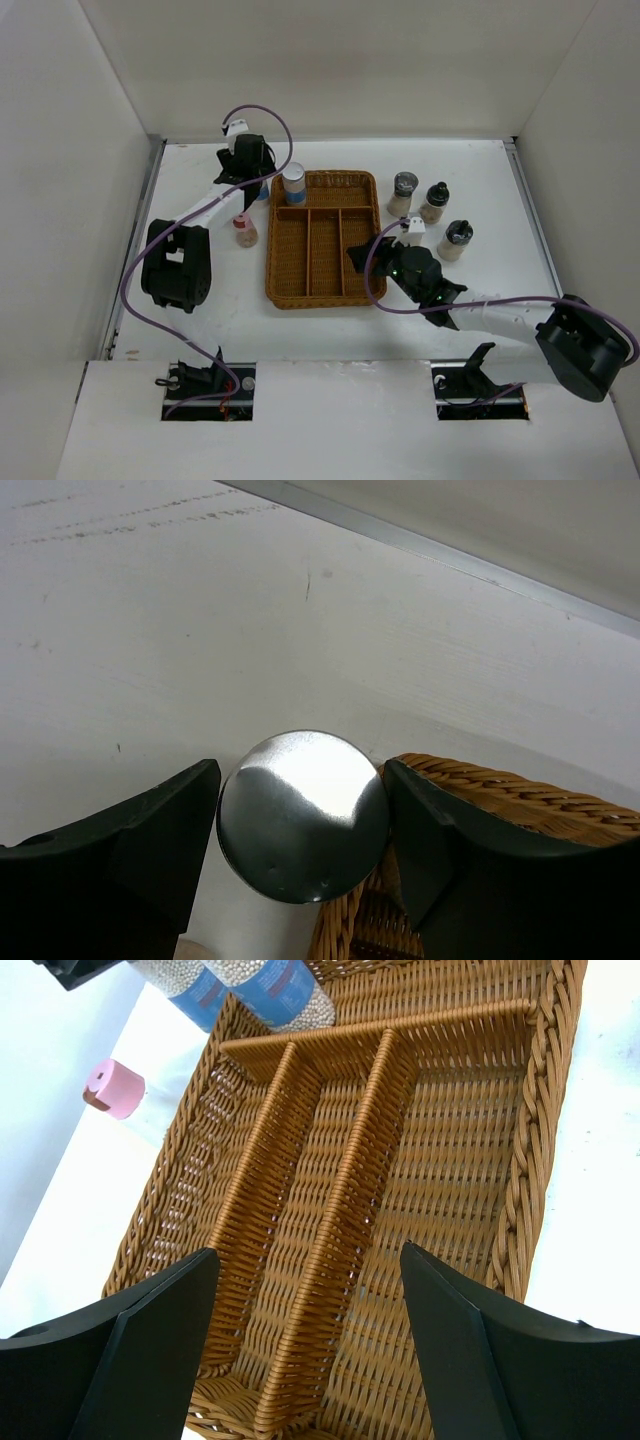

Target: Organize the condiment bottles

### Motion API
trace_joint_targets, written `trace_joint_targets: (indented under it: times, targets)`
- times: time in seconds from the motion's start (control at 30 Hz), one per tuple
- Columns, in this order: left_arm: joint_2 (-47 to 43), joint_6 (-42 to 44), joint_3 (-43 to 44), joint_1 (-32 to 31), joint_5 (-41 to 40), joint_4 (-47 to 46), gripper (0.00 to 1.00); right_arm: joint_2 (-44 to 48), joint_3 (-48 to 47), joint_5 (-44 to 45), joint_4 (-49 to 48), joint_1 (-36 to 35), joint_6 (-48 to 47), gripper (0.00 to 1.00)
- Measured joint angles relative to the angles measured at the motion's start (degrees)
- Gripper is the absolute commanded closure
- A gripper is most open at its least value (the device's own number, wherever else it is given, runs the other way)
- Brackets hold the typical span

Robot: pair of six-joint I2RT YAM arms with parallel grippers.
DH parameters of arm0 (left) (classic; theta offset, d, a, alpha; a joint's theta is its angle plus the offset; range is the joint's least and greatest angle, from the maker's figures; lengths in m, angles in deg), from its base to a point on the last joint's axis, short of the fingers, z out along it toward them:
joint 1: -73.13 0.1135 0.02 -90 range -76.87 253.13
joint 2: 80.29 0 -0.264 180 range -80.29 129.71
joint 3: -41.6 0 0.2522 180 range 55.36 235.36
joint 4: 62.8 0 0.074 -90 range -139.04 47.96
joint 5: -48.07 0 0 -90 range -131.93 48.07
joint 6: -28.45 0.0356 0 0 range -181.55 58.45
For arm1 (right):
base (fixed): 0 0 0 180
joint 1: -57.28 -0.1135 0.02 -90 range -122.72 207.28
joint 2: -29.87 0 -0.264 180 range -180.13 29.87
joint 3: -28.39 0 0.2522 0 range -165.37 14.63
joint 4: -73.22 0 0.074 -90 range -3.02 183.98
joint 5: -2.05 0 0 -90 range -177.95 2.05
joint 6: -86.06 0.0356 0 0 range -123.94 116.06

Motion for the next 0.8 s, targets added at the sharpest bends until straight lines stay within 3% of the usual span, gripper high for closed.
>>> trace_joint_targets:
  times: [0.13, 0.23, 0.4, 0.57, 0.8]
  targets:
    - [0.0, 0.1, 0.0, 0.0, 0.0, 0.0, 0.53, -0.2, 0.0, 0.0, 0.0, 0.0, 0.0, 0.20]
    - [-0.1, 0.1, 0.0, 0.0, -0.1, 0.0, 0.61, -0.3, 0.0, 0.0, 0.0, 0.0, 0.0, 0.20]
    - [-3.3, 0.1, -2.2, -0.2, -1.5, 1.2, 0.62, -0.3, 0.0, 0.0, 0.0, 0.0, -0.1, 0.20]
    - [-12.4, 1.9, -4.3, -1.7, -5.1, 2.0, 0.62, -0.3, 0.0, 0.0, 0.0, 0.0, -0.2, 0.20]
    - [-20.3, 4.7, 0.9, -9.0, -6.9, -1.5, 0.62, -0.2, 0.0, 0.0, -0.1, 0.0, -0.2, 0.20]
